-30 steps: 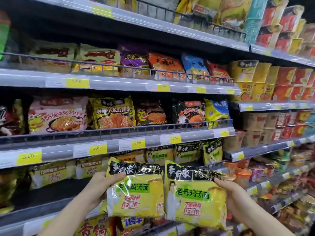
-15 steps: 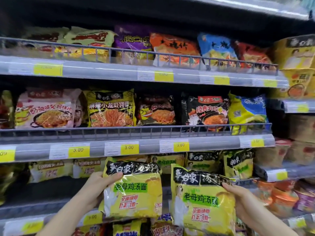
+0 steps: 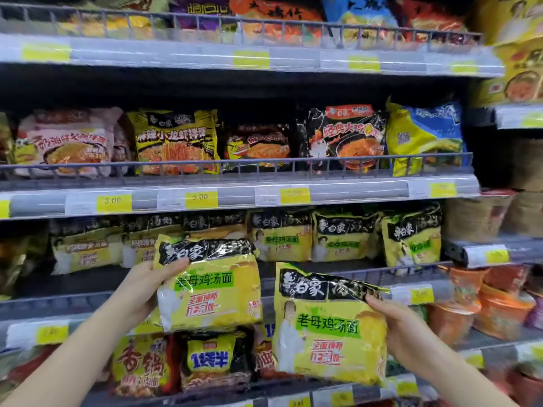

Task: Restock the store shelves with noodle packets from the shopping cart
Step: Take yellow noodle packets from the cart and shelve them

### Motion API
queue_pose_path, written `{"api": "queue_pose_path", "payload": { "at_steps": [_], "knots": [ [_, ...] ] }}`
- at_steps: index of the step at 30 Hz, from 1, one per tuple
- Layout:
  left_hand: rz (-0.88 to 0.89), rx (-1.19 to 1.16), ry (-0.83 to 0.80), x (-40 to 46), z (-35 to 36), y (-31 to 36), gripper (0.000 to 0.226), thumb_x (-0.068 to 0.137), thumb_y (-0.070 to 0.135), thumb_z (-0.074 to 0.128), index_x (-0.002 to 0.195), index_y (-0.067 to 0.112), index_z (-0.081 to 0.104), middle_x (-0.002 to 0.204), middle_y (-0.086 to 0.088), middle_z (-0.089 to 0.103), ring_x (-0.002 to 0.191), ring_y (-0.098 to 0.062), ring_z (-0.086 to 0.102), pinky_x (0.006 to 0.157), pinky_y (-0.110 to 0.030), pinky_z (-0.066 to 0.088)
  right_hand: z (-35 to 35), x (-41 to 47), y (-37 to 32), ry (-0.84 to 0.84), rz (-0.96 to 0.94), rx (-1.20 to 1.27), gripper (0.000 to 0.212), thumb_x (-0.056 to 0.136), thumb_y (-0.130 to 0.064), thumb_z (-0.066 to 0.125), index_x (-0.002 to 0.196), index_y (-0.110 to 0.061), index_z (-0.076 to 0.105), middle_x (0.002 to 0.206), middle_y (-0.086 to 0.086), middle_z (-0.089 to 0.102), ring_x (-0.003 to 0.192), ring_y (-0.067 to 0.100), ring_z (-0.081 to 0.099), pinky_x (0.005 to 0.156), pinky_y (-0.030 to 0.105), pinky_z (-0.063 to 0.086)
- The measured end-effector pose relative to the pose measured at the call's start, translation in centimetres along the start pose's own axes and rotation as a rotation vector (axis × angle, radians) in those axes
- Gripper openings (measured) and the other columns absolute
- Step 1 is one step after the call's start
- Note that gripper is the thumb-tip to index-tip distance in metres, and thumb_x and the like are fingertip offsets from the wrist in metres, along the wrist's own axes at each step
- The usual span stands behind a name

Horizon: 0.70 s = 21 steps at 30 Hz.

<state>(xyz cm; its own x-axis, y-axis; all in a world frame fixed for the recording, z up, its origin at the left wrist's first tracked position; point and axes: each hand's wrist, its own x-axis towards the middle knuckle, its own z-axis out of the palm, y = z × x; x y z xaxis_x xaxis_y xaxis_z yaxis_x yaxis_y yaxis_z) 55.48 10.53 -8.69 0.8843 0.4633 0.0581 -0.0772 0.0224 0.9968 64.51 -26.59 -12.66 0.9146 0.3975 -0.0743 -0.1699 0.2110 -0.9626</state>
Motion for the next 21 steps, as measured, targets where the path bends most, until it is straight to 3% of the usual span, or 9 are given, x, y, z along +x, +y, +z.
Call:
{"api": "queue_pose_path", "payload": {
  "at_steps": [2,4,7,9,12,18,20,21],
  "knots": [
    [0.029,-0.014,0.035,-0.4,0.5,-0.6,0.015,0.085,0.011,0.062,0.082,-0.004,0.058,0.078,-0.009,0.07,0.056,-0.007,0.066,0.048,-0.018,0.049,-0.4,0.0,0.9,-0.009,0.002,-0.008,0.027,0.07,-0.022,0.06,0.076,0.003,0.068,0.065,0.016,0.068,0.054,0.024,0.067,0.051,0.029,0.056],
    [0.051,-0.023,0.055,-0.7,0.4,-0.9,0.015,0.087,0.008,0.06,0.074,0.0,0.057,0.063,-0.002,0.072,0.049,-0.003,0.065,0.039,-0.013,0.045,-0.4,0.1,1.1,-0.028,-0.008,-0.016,0.027,0.07,-0.023,0.06,0.073,0.002,0.069,0.065,0.015,0.068,0.054,0.023,0.066,0.055,0.031,0.055],
    [0.05,-0.027,0.062,-1.1,0.2,-0.9,0.014,0.086,0.011,0.061,0.081,-0.002,0.063,0.077,-0.009,0.074,0.058,-0.015,0.07,0.051,-0.024,0.053,-0.3,1.3,0.0,-0.056,-0.052,-0.068,0.029,0.079,-0.023,0.058,0.063,-0.003,0.073,0.066,0.014,0.067,0.061,0.024,0.066,0.061,0.034,0.051],
    [0.05,-0.023,0.056,-1.4,-0.1,-0.9,0.02,0.084,0.014,0.063,0.091,-0.004,0.064,0.076,-0.01,0.074,0.063,-0.018,0.071,0.062,-0.031,0.051,0.0,2.9,-1.6,-0.061,-0.074,-0.086,0.033,0.09,-0.022,0.052,0.072,-0.003,0.071,0.068,0.013,0.069,0.065,0.026,0.066,0.063,0.036,0.049],
    [0.051,-0.033,0.075,-1.6,-0.4,-0.5,0.047,0.07,0.022,0.071,0.103,-0.009,0.061,0.092,-0.018,0.072,0.079,-0.025,0.069,0.072,-0.036,0.052,1.3,5.8,-4.5,-0.057,-0.106,-0.074,0.028,0.093,-0.025,0.049,0.086,-0.005,0.067,0.07,0.008,0.072,0.066,0.022,0.068,0.072,0.039,0.051],
    [0.061,-0.035,0.1,-1.5,-0.9,0.0,0.08,0.052,0.035,0.081,0.108,-0.016,0.056,0.109,-0.026,0.063,0.1,-0.033,0.061,0.093,-0.047,0.046,4.7,11.3,-8.1,-0.091,-0.193,0.024,0.02,0.096,-0.015,0.046,0.085,-0.01,0.061,0.072,0.005,0.07,0.072,0.02,0.064,0.076,0.039,0.05],
    [0.066,-0.017,0.087,-1.0,-1.1,0.0,0.065,0.051,0.037,0.084,0.091,-0.008,0.061,0.103,-0.024,0.064,0.092,-0.028,0.065,0.085,-0.039,0.053,5.8,13.1,-8.4,-0.085,-0.195,0.063,0.016,0.095,-0.008,0.048,0.084,-0.009,0.06,0.066,0.005,0.071,0.067,0.019,0.065,0.078,0.039,0.051],
    [0.07,-0.021,0.083,-0.9,-1.0,0.1,0.044,0.058,0.034,0.081,0.077,-0.002,0.063,0.096,-0.022,0.066,0.083,-0.024,0.067,0.074,-0.031,0.056,6.1,14.0,-8.3,-0.08,-0.19,0.054,0.013,0.093,-0.006,0.049,0.086,-0.007,0.06,0.064,0.004,0.072,0.064,0.018,0.067,0.076,0.039,0.054]
  ]
}}
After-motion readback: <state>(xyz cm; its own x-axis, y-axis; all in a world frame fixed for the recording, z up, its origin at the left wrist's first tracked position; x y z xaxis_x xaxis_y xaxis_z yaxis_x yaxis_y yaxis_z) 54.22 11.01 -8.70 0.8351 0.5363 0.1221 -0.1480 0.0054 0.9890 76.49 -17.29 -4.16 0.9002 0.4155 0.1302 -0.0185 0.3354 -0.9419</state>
